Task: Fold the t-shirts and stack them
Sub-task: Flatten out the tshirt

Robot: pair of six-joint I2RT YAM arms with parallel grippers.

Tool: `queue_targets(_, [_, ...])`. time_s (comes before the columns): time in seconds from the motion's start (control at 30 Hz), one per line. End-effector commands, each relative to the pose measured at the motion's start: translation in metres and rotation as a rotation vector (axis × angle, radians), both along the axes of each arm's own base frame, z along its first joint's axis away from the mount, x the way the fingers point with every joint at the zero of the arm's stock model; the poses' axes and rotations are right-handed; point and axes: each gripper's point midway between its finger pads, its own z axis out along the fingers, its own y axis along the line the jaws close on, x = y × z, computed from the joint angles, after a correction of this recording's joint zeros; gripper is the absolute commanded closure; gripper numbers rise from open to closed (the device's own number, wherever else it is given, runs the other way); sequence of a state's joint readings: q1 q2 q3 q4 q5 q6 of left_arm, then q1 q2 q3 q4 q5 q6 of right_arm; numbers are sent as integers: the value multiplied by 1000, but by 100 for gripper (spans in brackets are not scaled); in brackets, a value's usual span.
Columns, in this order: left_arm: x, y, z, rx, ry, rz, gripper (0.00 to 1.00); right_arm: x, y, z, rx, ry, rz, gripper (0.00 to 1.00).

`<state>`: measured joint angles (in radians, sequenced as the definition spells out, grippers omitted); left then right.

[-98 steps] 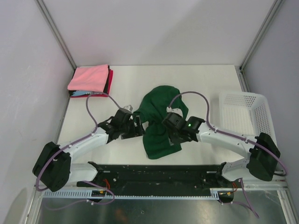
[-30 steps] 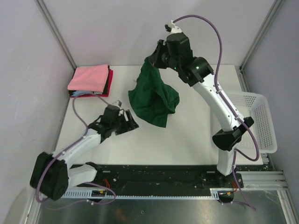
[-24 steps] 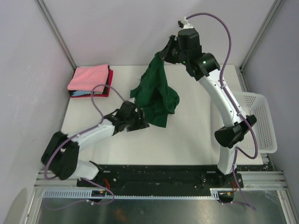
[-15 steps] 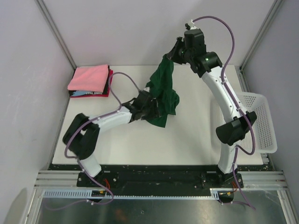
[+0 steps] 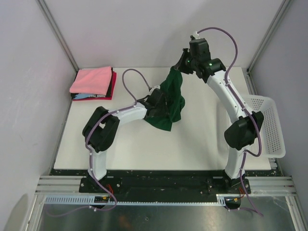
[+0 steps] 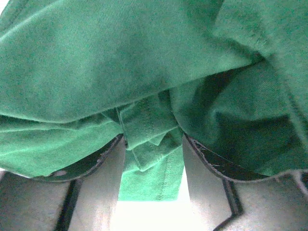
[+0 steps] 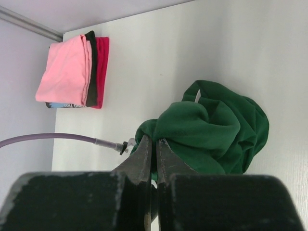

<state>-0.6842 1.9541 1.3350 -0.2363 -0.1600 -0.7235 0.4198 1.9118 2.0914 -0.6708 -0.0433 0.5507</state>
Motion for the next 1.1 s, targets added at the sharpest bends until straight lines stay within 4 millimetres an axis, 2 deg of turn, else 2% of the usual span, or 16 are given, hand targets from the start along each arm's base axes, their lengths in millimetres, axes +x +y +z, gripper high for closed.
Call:
queue_targets(0.0, [24,-3,17,20,-84,19,46,-8,-11,53,72,-118,-5,100])
queue_targets(0.17, [24,6,5,46,-62,40,52,-7,-24,51,75,-112,-19,100])
queue_targets(0.2, [24,7,4,48,-60,44,55,-7,-25,51,77,-110,-21,100])
queue_targets(0.27, [25,10,3,53,-57,49,69,-6,-28,50,79,-106,-23,100])
queue_targets(0.33, [26,16,10,50,-65,61,87,-6,-31,49,73,-105,-29,100])
queue_targets(0.37, [26,21,16,48,-73,70,94,-5,-34,47,68,-103,-35,100])
queue_targets(0.47, [28,42,45,46,-116,117,99,-1,-45,45,61,-101,-57,100])
queue_targets(0.63, [21,104,111,19,-202,227,100,10,-75,43,52,-97,-119,100])
queue_targets(0.8, [11,196,179,-6,-320,392,100,17,-108,33,63,-66,-184,100])
queue_targets(0.9, [4,239,214,-23,-390,467,100,13,-119,28,77,-50,-202,100])
queue_targets(1.0, [-3,264,234,-12,-437,512,100,1,-125,15,79,-13,-218,100])
queue_targets(1.07, [-7,272,234,-5,-433,526,100,-11,-126,0,87,23,-221,100])
